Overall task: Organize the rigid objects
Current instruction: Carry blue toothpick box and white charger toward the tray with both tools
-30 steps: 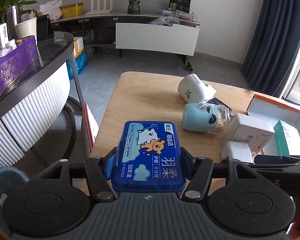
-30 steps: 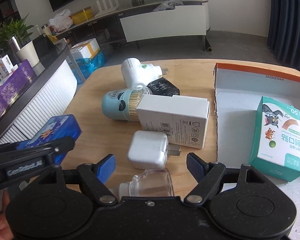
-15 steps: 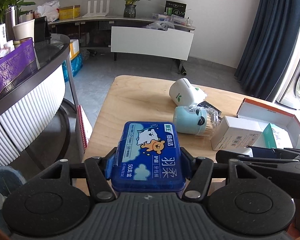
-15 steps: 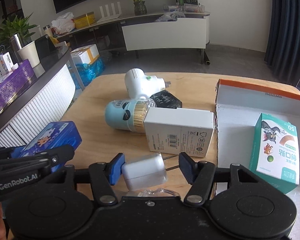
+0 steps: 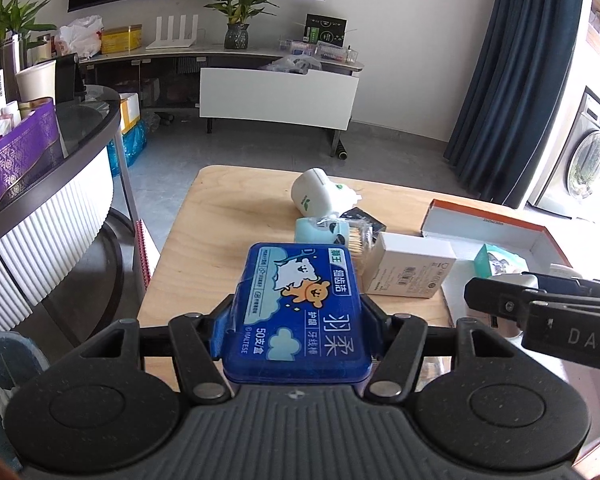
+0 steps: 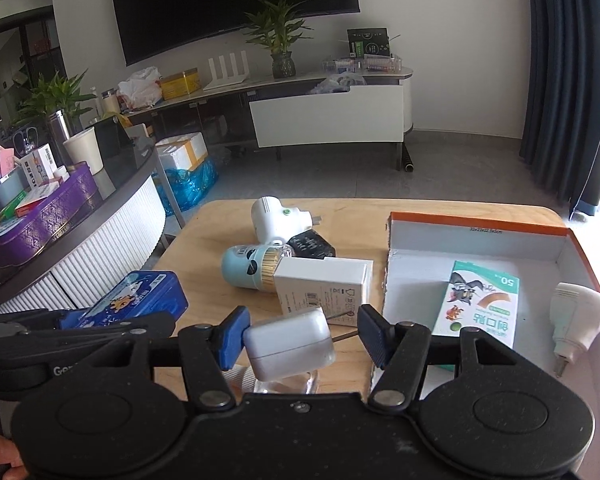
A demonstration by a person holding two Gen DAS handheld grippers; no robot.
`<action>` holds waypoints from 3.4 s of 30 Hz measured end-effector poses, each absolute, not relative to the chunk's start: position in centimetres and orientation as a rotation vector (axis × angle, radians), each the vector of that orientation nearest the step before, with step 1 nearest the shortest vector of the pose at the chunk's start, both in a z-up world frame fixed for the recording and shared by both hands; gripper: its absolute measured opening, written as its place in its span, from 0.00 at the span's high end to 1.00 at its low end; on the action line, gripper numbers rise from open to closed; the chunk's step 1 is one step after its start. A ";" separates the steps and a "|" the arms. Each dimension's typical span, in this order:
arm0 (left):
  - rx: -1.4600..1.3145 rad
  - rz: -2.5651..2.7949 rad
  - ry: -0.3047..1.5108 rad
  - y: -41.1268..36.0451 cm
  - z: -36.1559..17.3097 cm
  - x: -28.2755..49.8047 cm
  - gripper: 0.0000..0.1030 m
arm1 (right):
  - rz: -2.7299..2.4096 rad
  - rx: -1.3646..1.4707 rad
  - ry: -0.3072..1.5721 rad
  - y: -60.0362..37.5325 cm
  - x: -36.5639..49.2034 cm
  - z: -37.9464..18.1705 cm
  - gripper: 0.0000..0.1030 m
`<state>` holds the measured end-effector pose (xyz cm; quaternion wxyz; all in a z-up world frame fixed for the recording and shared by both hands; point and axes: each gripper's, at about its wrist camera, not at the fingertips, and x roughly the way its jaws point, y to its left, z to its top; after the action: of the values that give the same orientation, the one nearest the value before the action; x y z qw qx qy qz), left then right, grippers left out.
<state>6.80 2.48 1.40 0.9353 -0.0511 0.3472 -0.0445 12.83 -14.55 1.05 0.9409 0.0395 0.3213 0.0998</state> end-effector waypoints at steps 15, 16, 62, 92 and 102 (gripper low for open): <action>-0.060 -0.164 0.713 -1.9 2.2 4.7 0.39 | 0.144 0.132 0.620 -19.7 8.1 2.4 0.30; -0.056 -0.167 0.714 -2.2 2.3 4.7 0.39 | 0.140 0.135 0.616 -20.0 8.0 2.5 0.30; 0.033 -0.373 0.753 -11.5 1.6 3.7 0.39 | -0.028 0.213 0.573 -28.8 4.5 2.7 0.30; 0.064 -0.408 0.755 -13.6 1.5 4.1 0.39 | -0.052 0.245 0.564 -30.4 4.6 2.3 0.30; 0.070 -0.414 0.754 -14.2 1.5 4.3 0.39 | -0.054 0.246 0.562 -30.7 4.9 2.3 0.30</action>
<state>4.30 -14.22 1.46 0.9083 0.0339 0.3655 -0.2005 4.91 -30.70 2.28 0.9530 0.1209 0.2767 -0.0265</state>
